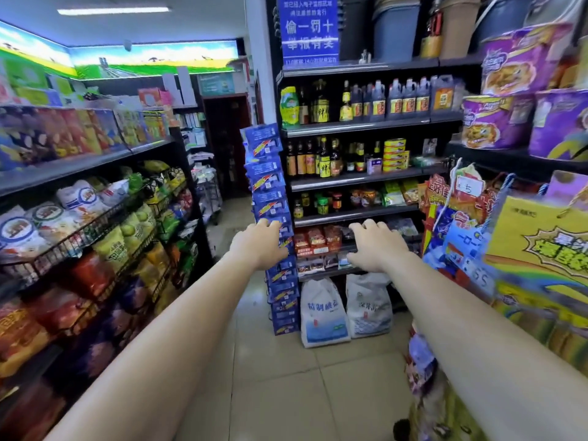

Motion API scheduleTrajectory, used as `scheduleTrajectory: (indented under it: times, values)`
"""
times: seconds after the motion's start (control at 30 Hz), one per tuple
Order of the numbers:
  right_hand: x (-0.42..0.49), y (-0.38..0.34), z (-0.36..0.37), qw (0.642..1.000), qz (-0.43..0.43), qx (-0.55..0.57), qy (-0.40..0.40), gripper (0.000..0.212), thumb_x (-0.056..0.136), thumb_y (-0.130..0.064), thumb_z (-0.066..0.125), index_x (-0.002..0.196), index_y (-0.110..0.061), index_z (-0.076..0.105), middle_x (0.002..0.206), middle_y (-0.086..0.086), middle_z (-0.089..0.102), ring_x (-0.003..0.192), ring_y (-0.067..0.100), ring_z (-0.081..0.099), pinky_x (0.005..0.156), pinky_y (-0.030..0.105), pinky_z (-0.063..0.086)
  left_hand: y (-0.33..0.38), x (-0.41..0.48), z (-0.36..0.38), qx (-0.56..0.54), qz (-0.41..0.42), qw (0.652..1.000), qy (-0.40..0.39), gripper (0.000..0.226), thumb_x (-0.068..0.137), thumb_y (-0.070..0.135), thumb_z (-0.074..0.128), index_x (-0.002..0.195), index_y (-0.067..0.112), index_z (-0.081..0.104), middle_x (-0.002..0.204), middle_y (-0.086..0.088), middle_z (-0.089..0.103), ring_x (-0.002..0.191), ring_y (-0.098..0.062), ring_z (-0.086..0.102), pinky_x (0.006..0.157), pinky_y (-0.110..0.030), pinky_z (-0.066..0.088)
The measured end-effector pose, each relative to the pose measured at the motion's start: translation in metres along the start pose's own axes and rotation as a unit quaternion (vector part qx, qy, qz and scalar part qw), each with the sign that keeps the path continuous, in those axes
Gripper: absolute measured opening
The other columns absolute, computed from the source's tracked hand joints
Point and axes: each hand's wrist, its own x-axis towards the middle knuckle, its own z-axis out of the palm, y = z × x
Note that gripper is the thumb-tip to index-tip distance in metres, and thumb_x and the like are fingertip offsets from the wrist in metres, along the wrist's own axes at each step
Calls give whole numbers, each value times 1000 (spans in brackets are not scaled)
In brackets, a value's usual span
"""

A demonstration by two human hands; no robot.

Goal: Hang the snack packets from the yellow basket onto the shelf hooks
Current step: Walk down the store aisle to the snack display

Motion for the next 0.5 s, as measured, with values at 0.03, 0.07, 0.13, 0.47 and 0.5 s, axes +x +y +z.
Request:
scheduleTrajectory:
  times: [0.03, 0.07, 0.13, 0.47, 0.5]
  values:
    - [7, 6, 2, 1000, 7, -1, -2, 69, 92, -50, 58, 148, -20, 34, 148, 12, 39, 135, 36, 39, 101, 51, 43, 5, 12, 3, 1, 10, 1000, -1, 63, 90, 54, 56, 142, 22, 40, 137, -8, 48, 121, -33, 53, 90, -49, 51]
    - [13, 12, 3, 1000, 14, -1, -4, 68, 92, -50, 58, 148, -20, 34, 148, 12, 39, 135, 36, 39, 102, 51, 43, 9, 23, 6, 2, 20, 1000, -2, 63, 91, 53, 56, 143, 21, 39, 139, -8, 47, 123, -33, 52, 91, -49, 51]
    - [26, 24, 9, 1000, 30, 0, -5, 67, 91, -49, 58, 148, -21, 34, 148, 12, 39, 135, 36, 38, 104, 51, 42, 19, 45, 15, 8, 43, 999, -2, 65, 92, 53, 54, 146, 20, 37, 141, -9, 46, 125, -34, 50, 93, -50, 50]
    - [66, 78, 23, 979, 202, -27, -9, 68, 93, -48, 56, 148, -17, 31, 149, 14, 35, 135, 40, 36, 99, 52, 42, 80, 174, 56, -32, 202, 979, -4, 65, 95, 50, 53, 149, 18, 34, 145, -13, 38, 131, -37, 42, 96, -51, 46]
    - [69, 81, 20, 974, 224, -29, -3, 67, 93, -47, 57, 148, -16, 32, 148, 15, 36, 135, 40, 36, 99, 53, 43, 85, 187, 57, -44, 229, 972, 6, 65, 95, 49, 53, 149, 17, 34, 145, -13, 39, 131, -36, 42, 96, -50, 46]
